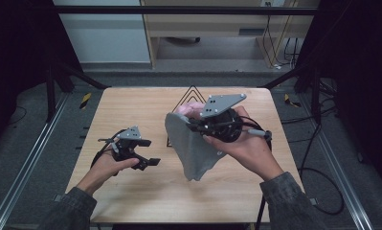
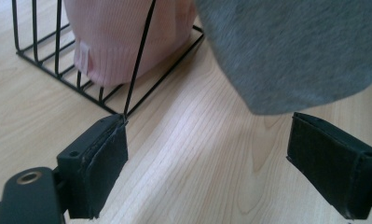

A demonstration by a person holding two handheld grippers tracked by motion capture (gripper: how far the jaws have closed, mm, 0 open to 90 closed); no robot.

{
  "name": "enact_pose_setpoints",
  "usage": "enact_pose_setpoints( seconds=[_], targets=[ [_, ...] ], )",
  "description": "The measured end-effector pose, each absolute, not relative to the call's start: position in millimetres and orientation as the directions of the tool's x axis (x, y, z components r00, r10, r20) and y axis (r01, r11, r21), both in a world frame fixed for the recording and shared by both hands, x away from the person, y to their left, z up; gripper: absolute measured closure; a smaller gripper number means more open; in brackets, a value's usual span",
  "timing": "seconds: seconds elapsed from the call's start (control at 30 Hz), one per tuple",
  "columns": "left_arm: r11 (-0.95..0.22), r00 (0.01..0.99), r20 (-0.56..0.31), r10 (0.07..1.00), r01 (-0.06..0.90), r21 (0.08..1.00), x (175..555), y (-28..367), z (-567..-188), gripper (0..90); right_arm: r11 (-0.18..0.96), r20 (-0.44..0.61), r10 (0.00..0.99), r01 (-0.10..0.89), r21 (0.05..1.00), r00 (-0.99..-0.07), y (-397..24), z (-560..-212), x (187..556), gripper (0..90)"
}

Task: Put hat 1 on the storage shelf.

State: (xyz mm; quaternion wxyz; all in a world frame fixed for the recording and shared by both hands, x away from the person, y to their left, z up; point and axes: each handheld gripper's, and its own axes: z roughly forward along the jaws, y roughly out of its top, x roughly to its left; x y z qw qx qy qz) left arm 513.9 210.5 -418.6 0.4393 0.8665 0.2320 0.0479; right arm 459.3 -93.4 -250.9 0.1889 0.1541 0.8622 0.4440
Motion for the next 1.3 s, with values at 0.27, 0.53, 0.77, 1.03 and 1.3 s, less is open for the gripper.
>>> enact_pose_setpoints(
  seconds=[0.27, 0.53, 0.77, 1.03, 1.3],
  targets=[
    [-0.505, 0.91, -0.126, 0.395, 0.329, 0.798, 518, 189, -405, 12.1, 0.562, -0.195, 0.423, 0.088, 0.822, -0.885, -87, -246, 459, 86.2],
    [-0.493, 0.923, -0.124, 0.363, 0.303, 0.816, 521, 169, -405, 32.7, 0.56, -0.194, 0.423, 0.087, 0.824, -0.885, -84, -246, 460, 86.2],
    [-0.475, 0.919, -0.091, 0.383, 0.281, 0.834, 525, 158, -401, 81.2, 0.55, -0.181, 0.444, 0.107, 0.828, -0.878, -92, -252, 462, 86.2],
    [-0.52, 0.921, -0.045, 0.388, 0.259, 0.814, 519, 157, -373, 87.7, 0.505, -0.14, 0.539, 0.186, 0.843, -0.831, -123, -261, 473, 86.2],
    [-0.565, 0.908, 0.048, 0.415, 0.217, 0.796, 521, 165, -314, 87.7, 0.411, -0.098, 0.607, 0.207, 0.888, -0.789, -144, -248, 487, 86.2]
  ],
)
